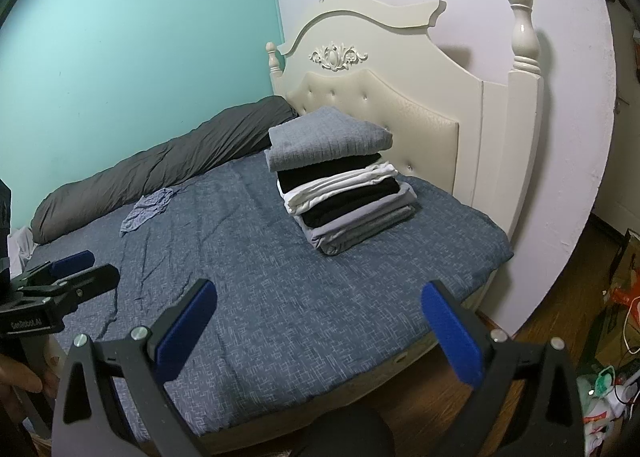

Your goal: Fold clothes

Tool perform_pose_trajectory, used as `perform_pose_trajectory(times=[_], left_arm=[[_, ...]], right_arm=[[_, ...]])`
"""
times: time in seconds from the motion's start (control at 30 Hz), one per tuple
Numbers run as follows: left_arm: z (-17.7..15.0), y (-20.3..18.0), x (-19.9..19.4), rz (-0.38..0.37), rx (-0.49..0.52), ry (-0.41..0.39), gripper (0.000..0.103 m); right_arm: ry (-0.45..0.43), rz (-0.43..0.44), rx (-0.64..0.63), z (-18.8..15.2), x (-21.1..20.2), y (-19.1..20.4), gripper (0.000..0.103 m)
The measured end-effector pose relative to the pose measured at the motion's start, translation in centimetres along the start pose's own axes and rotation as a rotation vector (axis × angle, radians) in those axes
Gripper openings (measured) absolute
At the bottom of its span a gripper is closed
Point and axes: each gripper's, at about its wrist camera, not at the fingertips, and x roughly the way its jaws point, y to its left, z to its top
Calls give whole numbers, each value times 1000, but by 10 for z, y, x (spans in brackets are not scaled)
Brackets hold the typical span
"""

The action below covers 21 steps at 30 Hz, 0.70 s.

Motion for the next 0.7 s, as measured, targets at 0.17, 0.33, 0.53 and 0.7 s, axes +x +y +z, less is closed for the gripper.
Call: perform_pose_trajectory(times=[0.17,0.33,0.53,0.7], left_arm=[[0,0,0,-5,-3,-3,103],[0,1,0,-5,-7,-8,103],[-1,1,0,-1,-6,-13,103],[-2,1,0,-6,-7,-9,103]], right_arm=[[1,0,1,-1,0,0,103],[3,1,2,-1,1,-2,103],[5,0,3,-2,1,-1,103],[7,0,5,-2,2,-2,103]])
